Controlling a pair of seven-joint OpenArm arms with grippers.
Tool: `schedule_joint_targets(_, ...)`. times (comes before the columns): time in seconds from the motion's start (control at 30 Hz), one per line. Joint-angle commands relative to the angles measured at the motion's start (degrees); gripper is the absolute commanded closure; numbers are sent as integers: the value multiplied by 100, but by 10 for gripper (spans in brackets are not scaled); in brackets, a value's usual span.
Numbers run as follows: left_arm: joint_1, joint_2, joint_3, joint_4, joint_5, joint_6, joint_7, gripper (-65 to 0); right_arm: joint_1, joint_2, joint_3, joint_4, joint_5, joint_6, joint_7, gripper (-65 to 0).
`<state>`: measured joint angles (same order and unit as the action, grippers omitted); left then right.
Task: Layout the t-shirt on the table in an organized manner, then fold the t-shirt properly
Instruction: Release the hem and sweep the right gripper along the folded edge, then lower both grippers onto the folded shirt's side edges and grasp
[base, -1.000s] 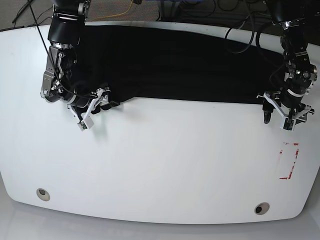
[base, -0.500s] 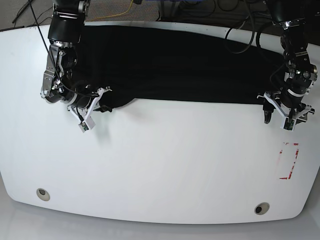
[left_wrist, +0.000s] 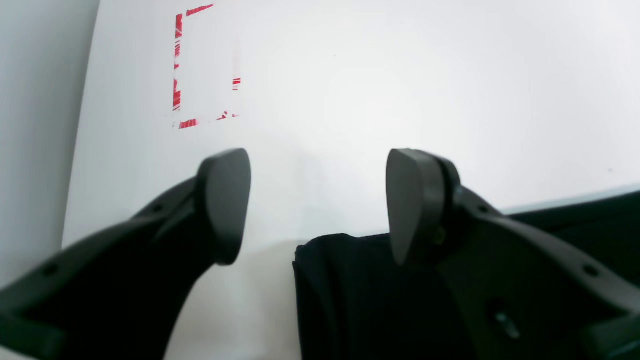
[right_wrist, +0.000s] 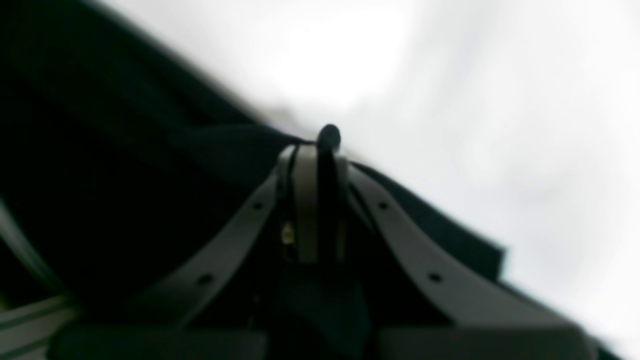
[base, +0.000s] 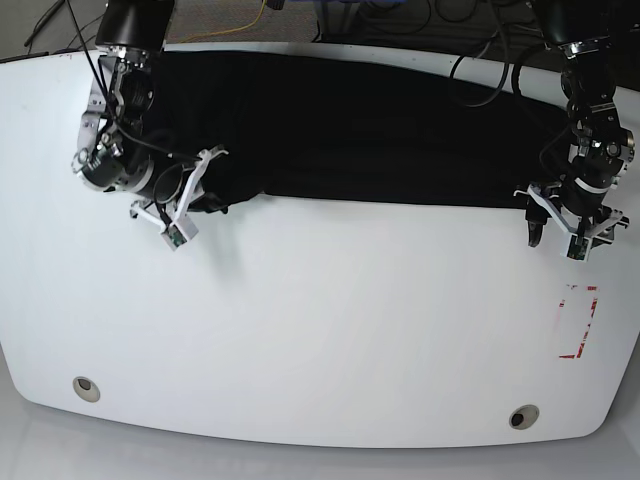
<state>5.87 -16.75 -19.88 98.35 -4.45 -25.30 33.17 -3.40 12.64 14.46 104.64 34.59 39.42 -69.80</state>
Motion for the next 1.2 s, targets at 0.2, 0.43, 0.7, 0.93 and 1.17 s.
schedule_joint_targets(0.2, -90, -87, -30, -213, -34, 38, -148, -398, -957, -144, 326, 547, 1240, 1, -145, 0)
schedule_joint_targets(0.43, -99, -87, -12, -494, -43, 29, -156, -398, -1458, -196, 387, 617, 2172, -395, -233, 0)
schedule_joint_targets(0.7, -99, -87, -3, -529, -43, 20, -156, -398, -1643, 76, 0, 617, 2488, -632, -242, -220)
schedule_joint_targets(0.93, -108, -96, -3, -511, -43, 11, -156, -398, -1660, 402, -483, 617, 2497, -667, -242, -563)
schedule_joint_targets(1.17, -108, -105, -3, -511, -43, 11, -156, -398, -1563, 612, -510, 661, 2524, -658, -207, -606)
